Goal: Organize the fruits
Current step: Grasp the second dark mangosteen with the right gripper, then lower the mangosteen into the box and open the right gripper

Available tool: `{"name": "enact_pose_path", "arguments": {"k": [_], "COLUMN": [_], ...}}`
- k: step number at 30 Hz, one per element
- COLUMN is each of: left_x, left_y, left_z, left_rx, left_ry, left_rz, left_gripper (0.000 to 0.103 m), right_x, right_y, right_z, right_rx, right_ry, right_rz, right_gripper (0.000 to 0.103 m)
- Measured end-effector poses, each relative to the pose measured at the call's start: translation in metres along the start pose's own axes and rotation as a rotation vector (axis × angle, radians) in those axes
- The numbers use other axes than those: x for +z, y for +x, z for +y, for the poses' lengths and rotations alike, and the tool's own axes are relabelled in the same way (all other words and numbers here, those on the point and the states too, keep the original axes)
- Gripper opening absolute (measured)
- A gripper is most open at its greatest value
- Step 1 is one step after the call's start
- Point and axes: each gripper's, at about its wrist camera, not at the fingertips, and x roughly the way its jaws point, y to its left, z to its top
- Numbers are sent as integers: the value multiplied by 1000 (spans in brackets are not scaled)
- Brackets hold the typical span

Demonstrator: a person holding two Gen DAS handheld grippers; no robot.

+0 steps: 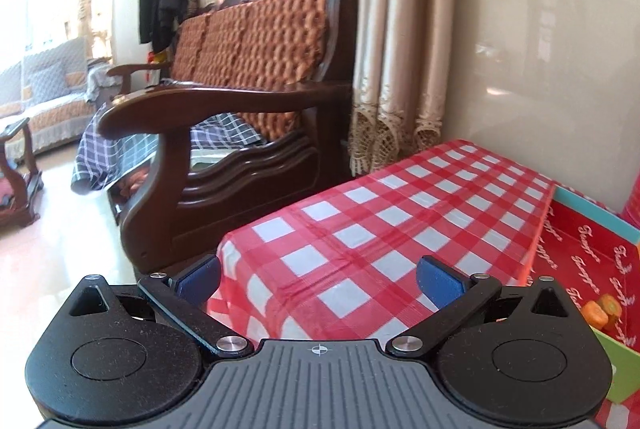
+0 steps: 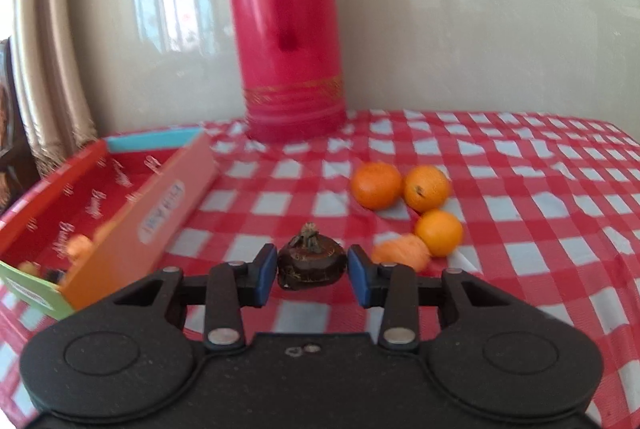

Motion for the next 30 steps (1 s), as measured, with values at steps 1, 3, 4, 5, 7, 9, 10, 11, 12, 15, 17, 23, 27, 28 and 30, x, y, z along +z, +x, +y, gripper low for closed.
{"name": "enact_pose_path", "arguments": {"k": [1, 3, 4, 5, 7, 9, 10, 11, 12, 15, 17, 23, 27, 28, 30], "left_x": [0, -1, -1, -2, -2, -3, -2, -2, -2, -3, -3, -4, -3, -3, -2], "left_y": [1, 3, 5, 7, 10, 13, 14, 16, 17, 19, 22, 23, 23, 23, 23], "left_z": [4, 12, 16, 19, 26, 32, 34, 37, 40, 47, 50, 53, 49, 48, 47], "left_rx": [6, 22, 30, 37, 47, 51, 53, 54, 55, 60, 64, 60, 53, 51, 47], "left_ry": [-15, -40, -49, -56, -67, -80, -86, -94, -102, -122, -131, -134, -126, -126, -125], "left_rz": [3, 9, 12, 14, 18, 27, 32, 34, 35, 43, 51, 54, 57, 58, 59], "left_gripper": [103, 103, 103, 103, 103, 103, 103, 103, 103, 103, 103, 103, 103, 103, 103], "right_x": [2, 6, 8, 11, 15, 17, 18, 18, 18, 17, 16, 15, 15, 15, 15], "right_y": [-3, -8, -11, -12, -16, -18, -18, -17, -17, -10, -5, 13, 15, 11, 2], "right_z": [2, 11, 17, 24, 38, 55, 64, 72, 79, 101, 116, 146, 156, 157, 156], "right_rx": [33, 86, 109, 134, 198, 255, 278, 298, 316, 363, 382, 410, 418, 418, 407], "right_ry": [5, 0, -18, -35, -64, -103, -129, -153, -170, -217, -245, -255, -271, -272, -286], "right_rz": [-16, -38, -56, -71, -91, -104, -106, -106, -105, -78, -58, 25, 49, 32, -1], "right_gripper": [31, 31, 31, 31, 31, 31, 31, 31, 31, 31, 31, 31, 47, 52, 61]}}
